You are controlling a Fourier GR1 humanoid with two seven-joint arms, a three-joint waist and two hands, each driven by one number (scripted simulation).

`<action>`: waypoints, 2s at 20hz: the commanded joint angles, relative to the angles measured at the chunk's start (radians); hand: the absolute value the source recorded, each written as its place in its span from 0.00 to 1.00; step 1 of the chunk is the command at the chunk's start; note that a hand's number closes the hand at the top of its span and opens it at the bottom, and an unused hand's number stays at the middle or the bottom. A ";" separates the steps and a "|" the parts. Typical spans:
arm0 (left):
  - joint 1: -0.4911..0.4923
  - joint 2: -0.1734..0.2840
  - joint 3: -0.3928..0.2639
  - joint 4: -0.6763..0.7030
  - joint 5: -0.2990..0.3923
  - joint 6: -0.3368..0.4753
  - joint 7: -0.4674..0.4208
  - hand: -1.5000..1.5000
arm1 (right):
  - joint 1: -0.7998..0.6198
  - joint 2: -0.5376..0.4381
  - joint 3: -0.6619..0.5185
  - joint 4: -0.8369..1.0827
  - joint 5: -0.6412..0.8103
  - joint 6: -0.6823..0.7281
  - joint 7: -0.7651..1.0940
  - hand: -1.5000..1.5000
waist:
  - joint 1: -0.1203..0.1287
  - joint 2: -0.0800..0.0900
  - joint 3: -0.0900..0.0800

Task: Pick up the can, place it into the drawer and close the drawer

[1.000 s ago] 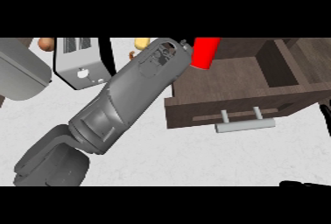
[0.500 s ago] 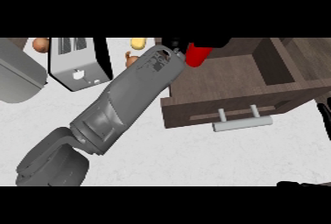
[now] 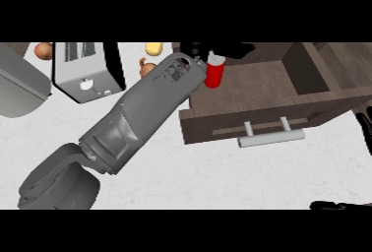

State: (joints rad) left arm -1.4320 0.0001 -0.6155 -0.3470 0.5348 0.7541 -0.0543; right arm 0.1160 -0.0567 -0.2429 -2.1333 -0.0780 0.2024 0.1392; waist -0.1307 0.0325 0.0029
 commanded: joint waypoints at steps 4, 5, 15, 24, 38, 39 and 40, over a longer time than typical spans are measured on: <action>0.032 0.000 -0.015 -0.034 0.051 0.051 -0.016 0.00 | -0.006 -0.066 -0.023 -0.062 0.079 0.012 -0.040 0.00 | 0.000 -0.006 -0.001; 0.006 0.000 0.009 -0.024 0.065 0.030 -0.015 0.00 | -0.008 -0.059 0.018 -0.082 0.158 -0.002 -0.056 0.00 | 0.005 -0.003 -0.002; 0.005 0.000 0.017 -0.103 0.163 0.064 -0.046 0.00 | -0.108 -0.135 0.092 -0.038 0.378 -0.007 -0.109 0.00 | 0.040 -0.005 -0.001; -0.004 0.000 0.007 -0.104 0.166 0.089 -0.063 0.00 | -0.100 -0.197 0.256 -0.022 0.773 -0.050 -0.114 0.00 | 0.090 -0.022 -0.002; 0.051 0.101 0.015 -0.255 0.087 0.068 0.048 0.00 | -0.220 -0.126 0.370 0.443 1.130 -0.334 -0.181 0.00 | 0.150 -0.037 -0.003; 0.052 0.103 0.000 -0.282 0.087 0.086 0.096 0.00 | -0.262 -0.093 0.351 0.525 1.134 -0.378 -0.167 0.00 | 0.166 -0.039 -0.002; 0.031 0.097 0.014 -0.272 0.078 0.103 0.117 0.00 | -0.305 -0.106 0.346 0.575 1.149 -0.365 -0.168 0.00 | 0.153 -0.035 -0.002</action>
State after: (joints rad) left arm -1.4121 0.0734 -0.5994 -0.5646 0.6383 0.8367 0.0061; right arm -0.1256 -0.1997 0.1029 -1.7034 1.0189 -0.0851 -0.0213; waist 0.0180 -0.0021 0.0004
